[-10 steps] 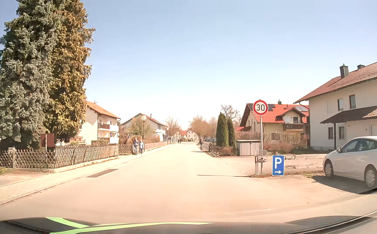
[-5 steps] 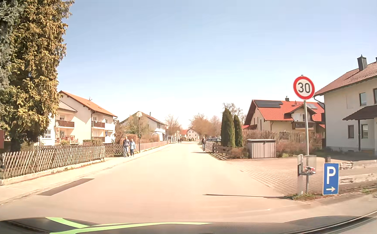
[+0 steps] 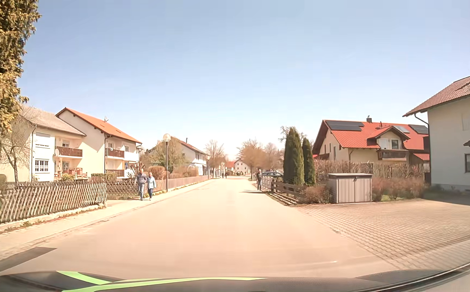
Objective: Follow the waypoints while adhering to traffic rules and regulations
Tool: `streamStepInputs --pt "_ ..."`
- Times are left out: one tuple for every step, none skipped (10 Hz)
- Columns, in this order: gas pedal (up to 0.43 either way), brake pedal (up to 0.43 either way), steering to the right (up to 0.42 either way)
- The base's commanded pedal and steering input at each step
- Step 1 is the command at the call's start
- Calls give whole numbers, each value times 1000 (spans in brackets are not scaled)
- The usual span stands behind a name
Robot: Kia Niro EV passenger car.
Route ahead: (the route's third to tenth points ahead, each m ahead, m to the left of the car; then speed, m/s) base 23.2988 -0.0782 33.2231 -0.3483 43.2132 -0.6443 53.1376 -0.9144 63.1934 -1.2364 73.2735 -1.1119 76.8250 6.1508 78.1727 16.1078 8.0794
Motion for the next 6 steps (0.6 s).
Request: streamStepInputs --pt "79 0 -6" --pt "79 0 -6" --pt "79 0 -6" --pt "79 0 -6" --pt "79 0 -7" --pt "79 0 -8"
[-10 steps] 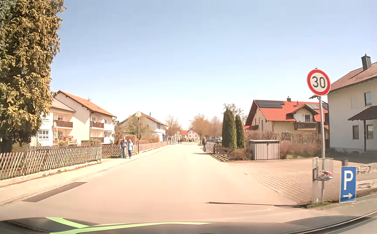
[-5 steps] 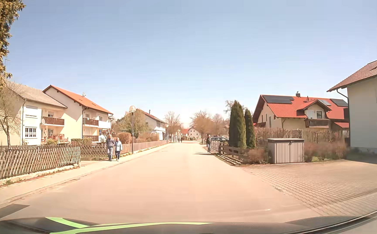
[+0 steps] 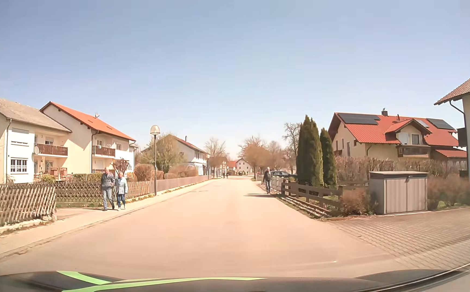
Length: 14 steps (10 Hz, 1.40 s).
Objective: Follow the waypoints while adhering to traffic rules and regulations
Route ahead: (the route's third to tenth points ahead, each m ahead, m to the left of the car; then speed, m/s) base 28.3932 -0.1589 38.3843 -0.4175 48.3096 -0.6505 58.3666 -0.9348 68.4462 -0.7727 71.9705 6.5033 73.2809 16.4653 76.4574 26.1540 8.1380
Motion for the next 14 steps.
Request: streamStepInputs --pt "79 0 -8" --pt "79 0 -6" --pt "79 0 -6" --pt "79 0 -6" --pt "79 0 -6" --pt "79 0 -6" --pt "79 0 -4" --pt "79 0 -4" --pt "79 0 -4" --pt "79 0 -4" --pt "79 0 -4" --pt "79 0 -3" --pt "79 0 -1" --pt "79 0 2"
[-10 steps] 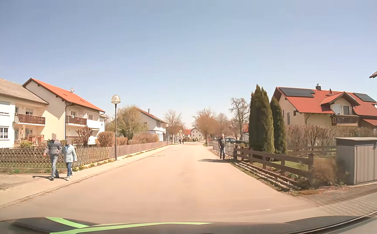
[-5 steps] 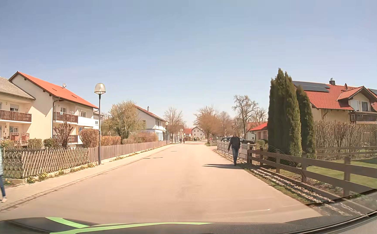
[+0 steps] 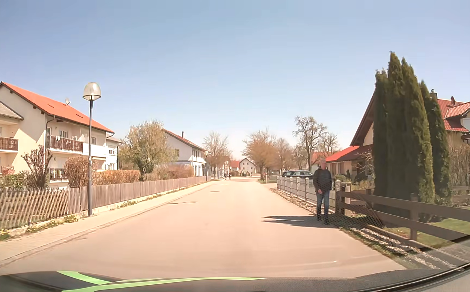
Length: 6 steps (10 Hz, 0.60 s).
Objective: Follow the waypoints while adhering to traffic rules and regulations
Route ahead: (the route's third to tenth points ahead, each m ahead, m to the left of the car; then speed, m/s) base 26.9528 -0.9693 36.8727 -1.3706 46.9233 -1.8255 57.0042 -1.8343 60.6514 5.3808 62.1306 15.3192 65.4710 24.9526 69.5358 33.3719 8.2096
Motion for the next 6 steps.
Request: streamStepInputs --pt "79 0 3" --pt "79 0 4" --pt "67 0 6" --pt "39 0 8" --pt "0 0 12" --pt "0 0 14"
